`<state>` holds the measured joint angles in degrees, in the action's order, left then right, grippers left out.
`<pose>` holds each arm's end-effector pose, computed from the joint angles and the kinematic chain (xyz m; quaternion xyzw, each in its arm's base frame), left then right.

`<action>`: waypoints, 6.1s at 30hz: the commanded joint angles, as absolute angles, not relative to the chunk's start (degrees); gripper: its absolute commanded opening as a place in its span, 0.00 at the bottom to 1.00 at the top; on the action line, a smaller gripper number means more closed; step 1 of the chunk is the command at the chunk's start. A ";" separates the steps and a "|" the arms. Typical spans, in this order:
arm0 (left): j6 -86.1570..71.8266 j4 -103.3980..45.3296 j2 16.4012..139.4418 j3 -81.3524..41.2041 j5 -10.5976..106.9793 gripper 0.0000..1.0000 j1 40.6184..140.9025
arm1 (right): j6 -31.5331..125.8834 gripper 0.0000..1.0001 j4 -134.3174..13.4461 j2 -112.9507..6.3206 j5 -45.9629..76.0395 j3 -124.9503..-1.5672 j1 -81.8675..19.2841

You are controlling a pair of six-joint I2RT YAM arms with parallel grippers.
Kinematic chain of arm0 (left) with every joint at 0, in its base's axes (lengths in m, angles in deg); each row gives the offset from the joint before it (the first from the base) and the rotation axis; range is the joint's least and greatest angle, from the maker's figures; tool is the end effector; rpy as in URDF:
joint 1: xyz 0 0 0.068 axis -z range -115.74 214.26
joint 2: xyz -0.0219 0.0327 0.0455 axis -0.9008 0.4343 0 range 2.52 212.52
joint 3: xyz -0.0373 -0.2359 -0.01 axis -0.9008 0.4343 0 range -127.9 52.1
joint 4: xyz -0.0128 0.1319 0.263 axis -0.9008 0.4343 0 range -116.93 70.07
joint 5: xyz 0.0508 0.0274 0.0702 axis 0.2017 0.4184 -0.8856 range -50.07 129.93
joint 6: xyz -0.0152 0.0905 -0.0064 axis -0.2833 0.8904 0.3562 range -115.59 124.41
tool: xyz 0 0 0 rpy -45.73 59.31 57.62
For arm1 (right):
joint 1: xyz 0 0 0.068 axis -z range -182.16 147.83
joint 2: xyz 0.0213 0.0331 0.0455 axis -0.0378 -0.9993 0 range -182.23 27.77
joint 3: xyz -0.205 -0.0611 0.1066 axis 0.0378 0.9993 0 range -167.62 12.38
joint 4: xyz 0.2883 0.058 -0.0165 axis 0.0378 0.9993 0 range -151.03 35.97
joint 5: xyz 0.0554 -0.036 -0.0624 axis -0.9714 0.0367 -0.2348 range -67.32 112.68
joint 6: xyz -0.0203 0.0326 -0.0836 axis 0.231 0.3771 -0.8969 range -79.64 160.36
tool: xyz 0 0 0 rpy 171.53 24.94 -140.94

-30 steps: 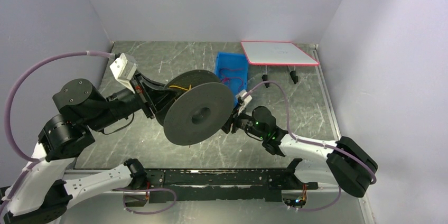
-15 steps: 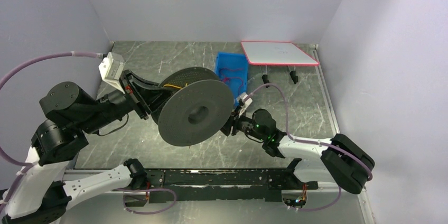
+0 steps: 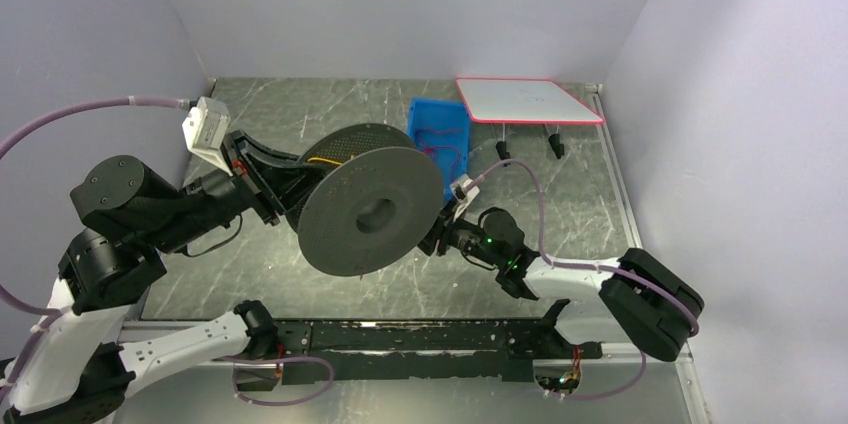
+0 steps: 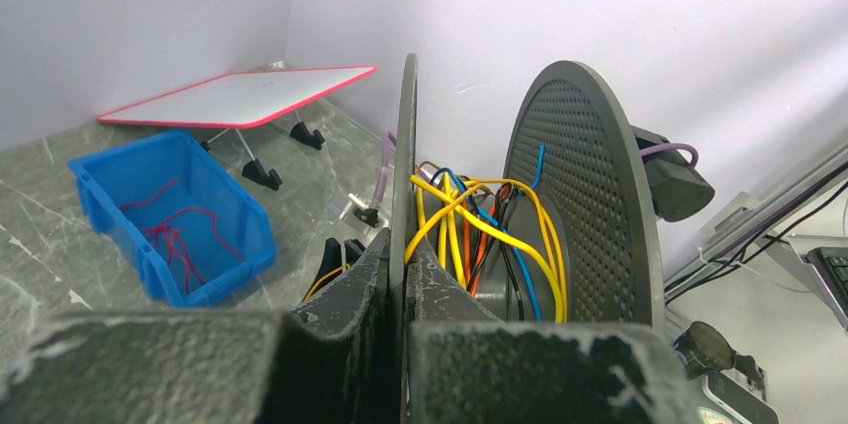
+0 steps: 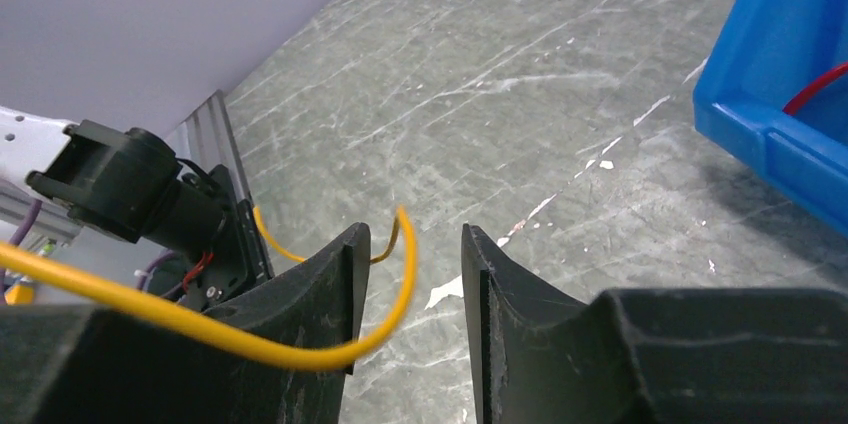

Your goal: Wrap the cables

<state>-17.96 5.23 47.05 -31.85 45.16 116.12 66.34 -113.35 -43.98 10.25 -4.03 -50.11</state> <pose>0.1115 -0.1541 0.5179 0.2011 0.6298 -0.4764 0.5795 0.1953 0.2431 0.1264 -0.2106 0.6938 0.4741 0.4995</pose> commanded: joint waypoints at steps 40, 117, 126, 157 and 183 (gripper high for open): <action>-21.82 -9.61 47.37 -27.10 39.95 0.07 116.39 | 95.29 0.35 -159.10 -68.32 28.74 1.69 -60.72; -38.57 -10.84 74.14 -16.45 88.78 0.07 50.27 | 111.35 0.00 -44.23 -30.02 62.00 -5.13 -98.49; -41.27 -13.13 74.06 -17.06 99.08 0.07 48.00 | 123.59 0.00 -32.74 -29.83 65.55 -6.89 -98.49; -24.86 -0.10 70.63 -16.40 89.83 0.07 49.73 | 139.37 0.00 -5.83 -3.24 78.00 -12.71 -98.49; -30.69 -3.84 72.64 -13.99 90.07 0.07 48.04 | 142.38 0.00 -9.18 -7.46 78.38 -8.16 -98.47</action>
<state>-25.17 2.57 72.21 -12.94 80.73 49.26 141.79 -5.35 -3.96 77.46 -10.08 -98.28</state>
